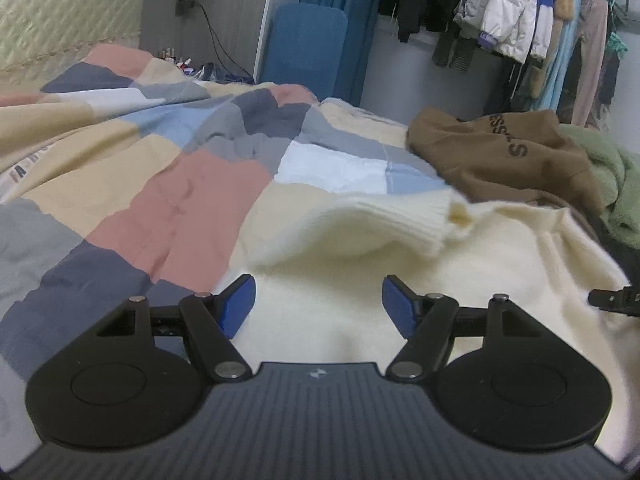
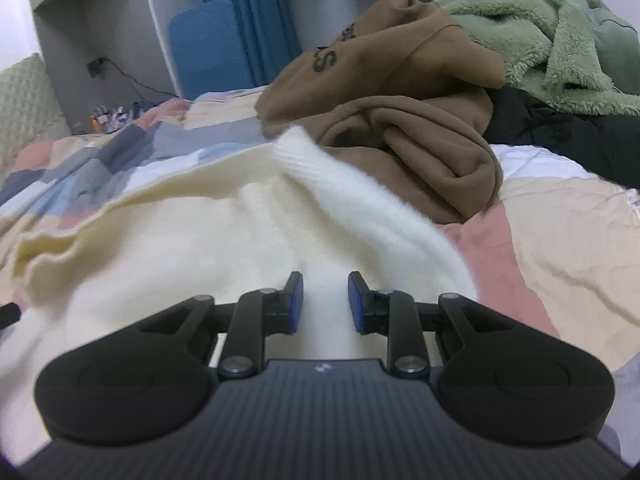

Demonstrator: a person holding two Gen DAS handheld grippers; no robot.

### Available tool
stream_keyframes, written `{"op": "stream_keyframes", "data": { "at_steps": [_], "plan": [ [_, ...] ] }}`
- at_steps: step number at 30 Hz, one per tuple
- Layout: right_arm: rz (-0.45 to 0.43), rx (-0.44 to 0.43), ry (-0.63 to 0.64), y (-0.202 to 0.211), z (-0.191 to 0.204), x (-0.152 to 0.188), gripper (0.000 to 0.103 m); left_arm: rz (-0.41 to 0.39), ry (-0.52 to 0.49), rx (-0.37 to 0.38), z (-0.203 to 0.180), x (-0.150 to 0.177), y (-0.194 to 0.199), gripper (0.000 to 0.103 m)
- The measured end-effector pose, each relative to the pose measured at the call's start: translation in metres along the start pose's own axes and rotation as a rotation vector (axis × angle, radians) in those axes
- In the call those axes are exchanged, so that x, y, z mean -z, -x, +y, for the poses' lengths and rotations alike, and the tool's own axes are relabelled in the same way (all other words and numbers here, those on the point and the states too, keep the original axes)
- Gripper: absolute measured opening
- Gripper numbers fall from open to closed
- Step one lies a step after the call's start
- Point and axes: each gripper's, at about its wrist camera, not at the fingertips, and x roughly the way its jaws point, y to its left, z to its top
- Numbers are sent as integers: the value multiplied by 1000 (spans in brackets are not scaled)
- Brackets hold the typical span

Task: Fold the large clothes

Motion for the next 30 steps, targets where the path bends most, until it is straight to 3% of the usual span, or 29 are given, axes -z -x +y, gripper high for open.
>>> {"op": "stream_keyframes", "data": {
  "at_steps": [10,16,17,20,21,23,26,30],
  "plan": [
    [4,-124,-9,59,14,18,29,-25,-36,59,-33,23,63,75],
    [42,-241,-90,89,20,36,30,-18,-72,111,-57,45,96,75],
    [50,-251,-96,92,22,40,33,-18,-76,118,-60,49,101,75],
    [70,-278,-125,102,25,52,59,-7,-87,125,-65,60,111,75],
    [76,-289,-137,104,25,55,64,-2,-88,126,-65,63,112,75],
    [105,-307,-168,105,25,63,66,6,-86,126,-65,67,114,75],
    [178,-348,-276,102,20,78,80,11,-75,126,-63,67,114,75],
    [281,-412,-413,85,15,92,81,28,-44,150,-58,63,110,75]
  ]
}}
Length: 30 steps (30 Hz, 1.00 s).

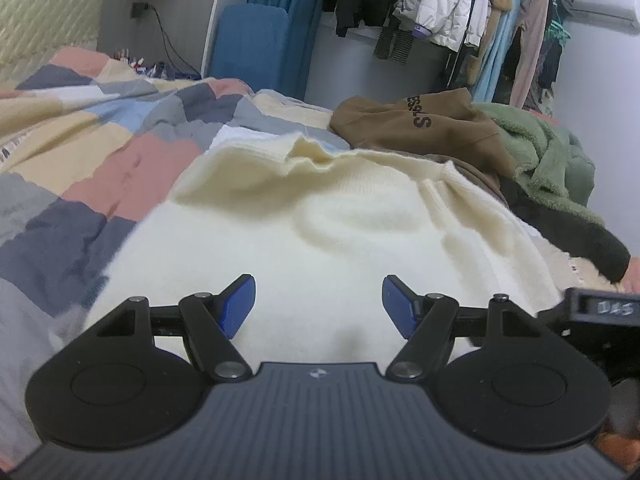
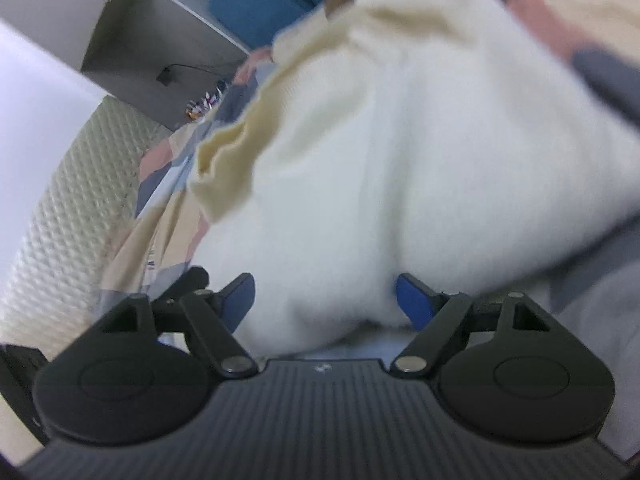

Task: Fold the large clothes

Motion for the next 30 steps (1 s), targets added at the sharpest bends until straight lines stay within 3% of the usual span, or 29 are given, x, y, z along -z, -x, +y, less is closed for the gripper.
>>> {"op": "stream_keyframes", "data": {
  "at_steps": [4,8,13,20,26,30],
  "plan": [
    [0,-12,-65,-11,-8,-2,83,38,56,51,4,0,-3,75],
    [27,-69,-247,-17,-26,1,84,77,136,121,9,-1,-6,75],
    [35,-90,-295,-17,-32,1,84,141,237,185,16,4,-16,78],
    [143,-130,-434,-29,-40,13,84,161,321,235,21,4,-21,83],
    [22,-140,-491,-25,-44,20,84,181,364,284,23,5,-22,83],
    [-5,-141,-580,-32,-58,15,85,224,419,350,23,8,-28,84]
  ]
}}
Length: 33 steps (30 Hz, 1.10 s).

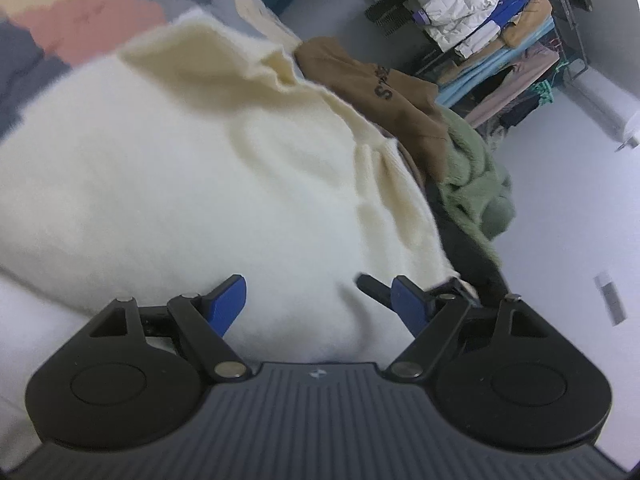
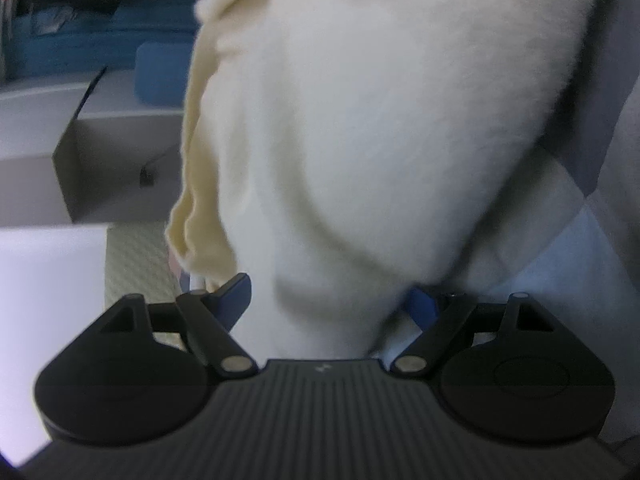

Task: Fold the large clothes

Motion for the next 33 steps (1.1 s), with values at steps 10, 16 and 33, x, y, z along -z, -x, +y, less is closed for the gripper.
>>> {"op": "stream_keyframes", "data": {
  "at_steps": [10,16,33],
  "plan": [
    [-26,-206,-38,25,13,-12,85,84,321,163,36,6,-23,91],
    [-32,-233,-41,25,13,-13,85,136,407,195,43,8,-30,92],
    [-104,-127,-1,28,4,-5,84,-111,777,108,102,0,-32,90]
  ]
}}
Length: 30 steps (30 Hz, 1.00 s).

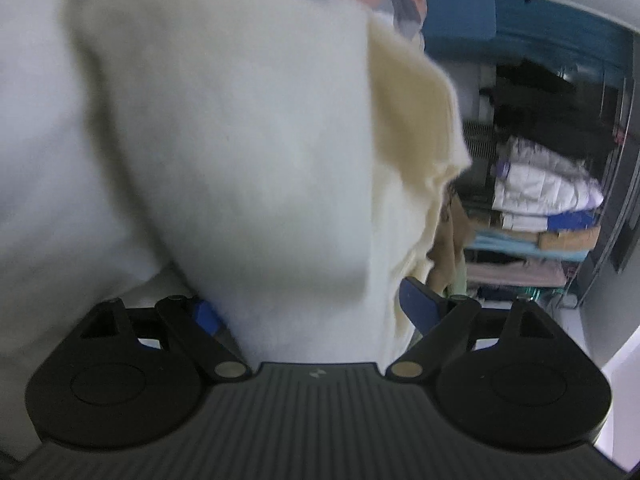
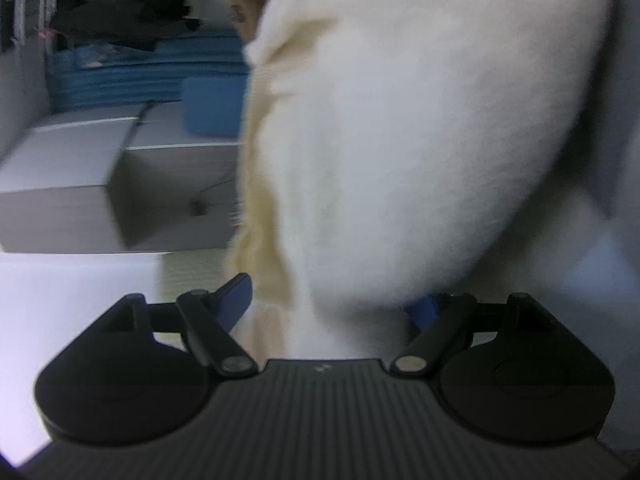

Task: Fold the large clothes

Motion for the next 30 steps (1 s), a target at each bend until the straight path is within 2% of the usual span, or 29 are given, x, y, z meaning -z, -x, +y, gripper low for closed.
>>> {"op": "stream_keyframes", "data": {
  "at_steps": [5,9,10,12,13,14,18,23,30],
  "plan": [
    [-165,138,-34,22,-16,-6,83,-97,-25,-9,-10,-5,2,88],
    [-274,178,-75,36,-22,-18,68,-144,20,-16,-6,-14,-5,85],
    [-278,176,-83,34,-23,-19,67,-151,18,-15,-6,-15,-4,83],
    [-279,176,-70,33,-20,-21,54,-159,-11,-32,-7,-18,0,78],
    [-278,181,-46,32,-16,-21,52,-162,-38,-52,-11,-17,-3,71],
    [-272,187,-19,31,-12,-22,45,-169,-59,-68,-12,-17,0,62],
    [-256,175,51,31,-4,-24,32,-200,-120,-82,-20,-12,8,46],
    [-236,132,170,44,21,-24,28,-233,-191,-66,-38,-5,26,36],
    [-205,47,280,80,64,-19,28,-250,-357,-14,-85,23,75,36]
  ]
}}
